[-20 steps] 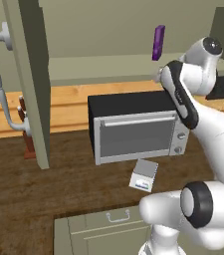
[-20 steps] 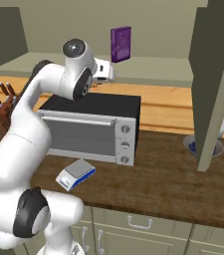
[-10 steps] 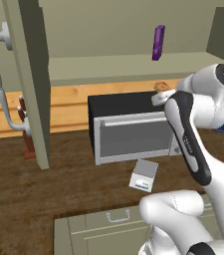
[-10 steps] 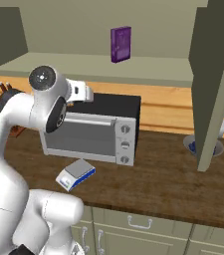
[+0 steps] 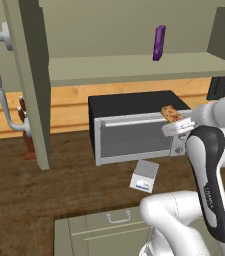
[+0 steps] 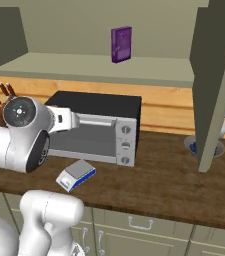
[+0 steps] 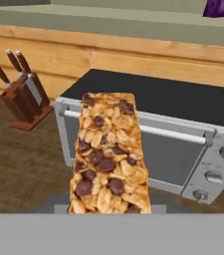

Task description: Pick the bar and place it on the digital scale for weighing, and close the cabinet.

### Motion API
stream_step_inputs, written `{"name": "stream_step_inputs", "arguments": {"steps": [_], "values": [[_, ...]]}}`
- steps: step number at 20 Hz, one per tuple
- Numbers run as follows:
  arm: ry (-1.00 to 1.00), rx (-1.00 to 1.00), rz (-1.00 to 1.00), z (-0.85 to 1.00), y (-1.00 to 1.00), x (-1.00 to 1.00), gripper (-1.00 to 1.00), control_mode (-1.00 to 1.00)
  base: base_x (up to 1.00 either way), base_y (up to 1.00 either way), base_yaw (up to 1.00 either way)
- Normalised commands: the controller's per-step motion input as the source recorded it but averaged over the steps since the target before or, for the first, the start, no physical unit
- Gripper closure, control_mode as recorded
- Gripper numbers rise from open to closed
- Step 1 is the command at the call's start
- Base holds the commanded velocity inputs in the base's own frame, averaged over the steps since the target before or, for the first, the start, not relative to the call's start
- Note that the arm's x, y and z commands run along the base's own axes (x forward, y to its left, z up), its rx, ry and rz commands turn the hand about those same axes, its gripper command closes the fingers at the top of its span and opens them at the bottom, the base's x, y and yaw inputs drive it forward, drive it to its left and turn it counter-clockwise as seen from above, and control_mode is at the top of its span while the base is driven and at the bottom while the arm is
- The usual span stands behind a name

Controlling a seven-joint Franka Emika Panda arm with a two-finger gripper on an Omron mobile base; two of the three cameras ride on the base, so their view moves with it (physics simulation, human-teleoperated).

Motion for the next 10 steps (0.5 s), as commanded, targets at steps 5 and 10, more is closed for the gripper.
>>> {"name": "stream_step_inputs", "arguments": {"steps": [5, 10], "values": [[0.29, -0.05, 0.07, -0.54, 0.00, -0.39, 1.00, -1.00, 0.00, 0.00, 0.00], [0.31, -0.13, 0.07, -0.54, 0.00, -0.02, 1.00, -1.00, 0.00, 0.00, 0.00]]}}
